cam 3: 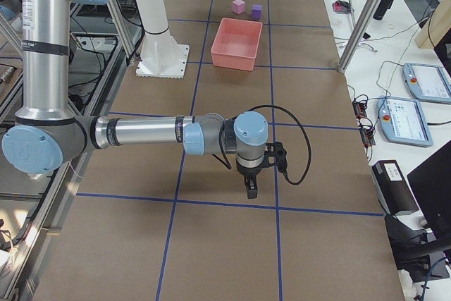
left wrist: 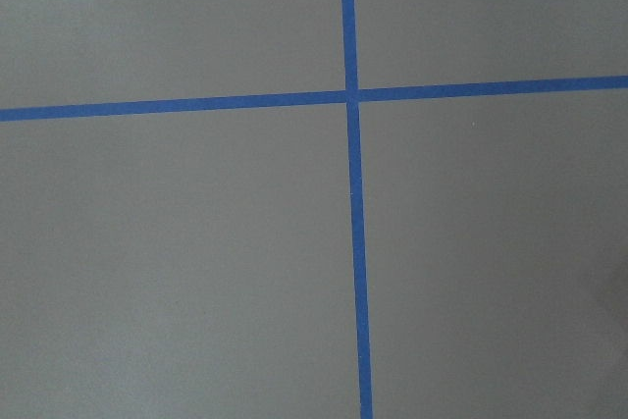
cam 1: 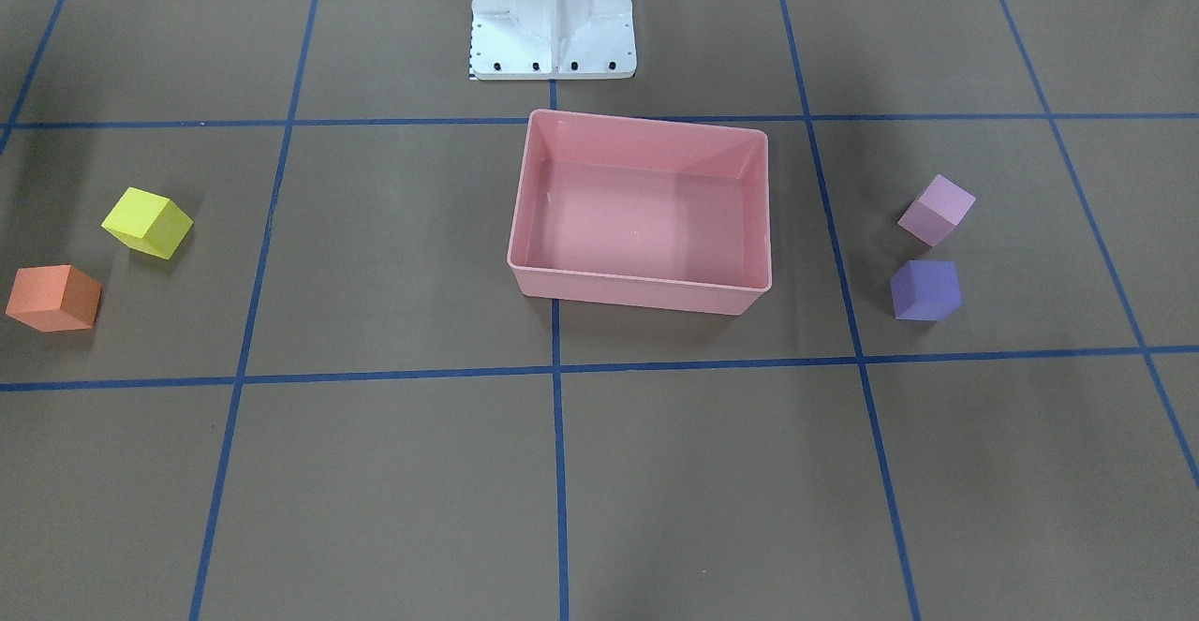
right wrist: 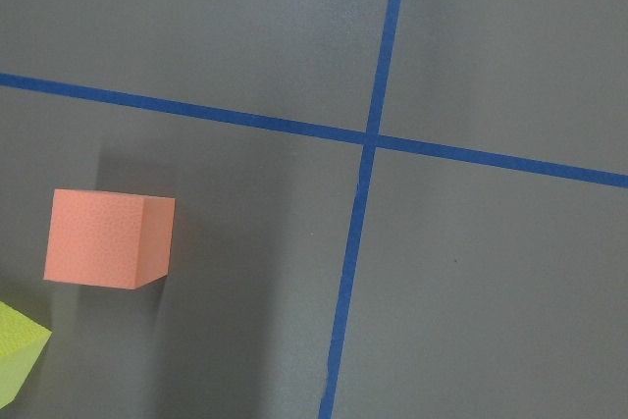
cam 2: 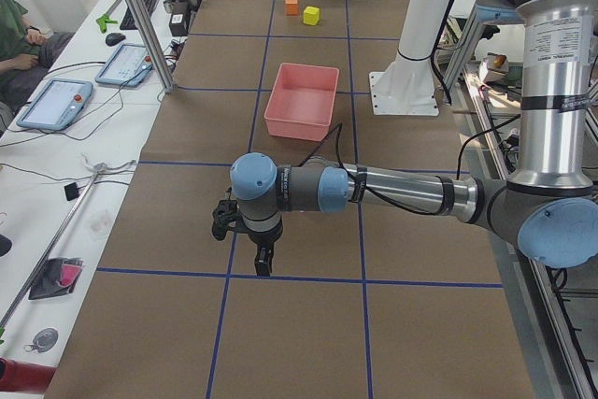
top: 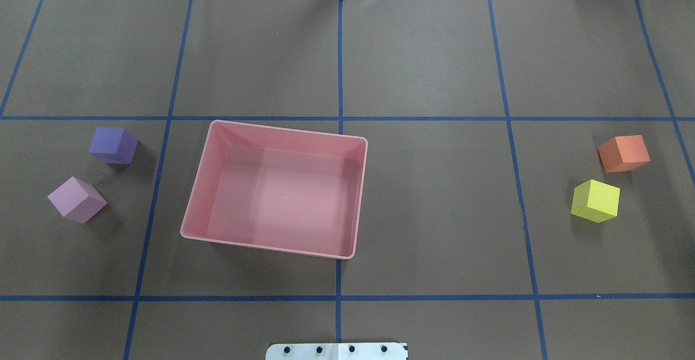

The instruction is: Place blocks into pink bin with both arms

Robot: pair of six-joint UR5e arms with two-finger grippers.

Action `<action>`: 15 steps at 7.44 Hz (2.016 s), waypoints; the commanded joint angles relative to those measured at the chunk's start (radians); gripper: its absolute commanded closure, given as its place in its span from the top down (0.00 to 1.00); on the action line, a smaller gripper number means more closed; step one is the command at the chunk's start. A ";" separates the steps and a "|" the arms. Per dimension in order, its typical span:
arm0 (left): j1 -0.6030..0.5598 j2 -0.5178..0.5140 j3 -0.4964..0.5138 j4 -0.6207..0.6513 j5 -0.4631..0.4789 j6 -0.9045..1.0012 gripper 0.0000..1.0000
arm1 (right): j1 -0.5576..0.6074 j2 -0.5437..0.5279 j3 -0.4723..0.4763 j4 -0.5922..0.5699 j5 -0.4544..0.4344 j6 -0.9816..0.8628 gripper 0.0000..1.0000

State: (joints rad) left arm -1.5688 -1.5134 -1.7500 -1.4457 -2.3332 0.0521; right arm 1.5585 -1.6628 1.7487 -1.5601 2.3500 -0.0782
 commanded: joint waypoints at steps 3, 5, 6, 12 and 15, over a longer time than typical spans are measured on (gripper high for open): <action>0.001 -0.004 -0.013 0.002 -0.005 0.000 1.00 | 0.000 0.000 0.002 0.000 0.003 0.000 1.00; 0.003 -0.028 -0.078 -0.007 -0.015 0.000 1.00 | 0.000 0.002 0.021 0.008 0.062 0.002 1.00; 0.012 -0.065 -0.098 -0.021 -0.031 -0.005 1.00 | 0.000 0.003 0.026 0.006 0.119 0.000 1.00; 0.110 -0.117 -0.124 -0.028 -0.031 -0.163 1.00 | -0.043 0.028 0.017 0.023 0.086 0.038 1.00; 0.179 -0.107 -0.144 -0.031 -0.032 -0.225 1.00 | -0.044 0.017 0.023 0.020 0.091 0.139 1.00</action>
State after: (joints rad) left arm -1.4204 -1.6218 -1.8889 -1.4755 -2.3631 -0.1370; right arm 1.5146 -1.6438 1.7686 -1.5393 2.4383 0.0090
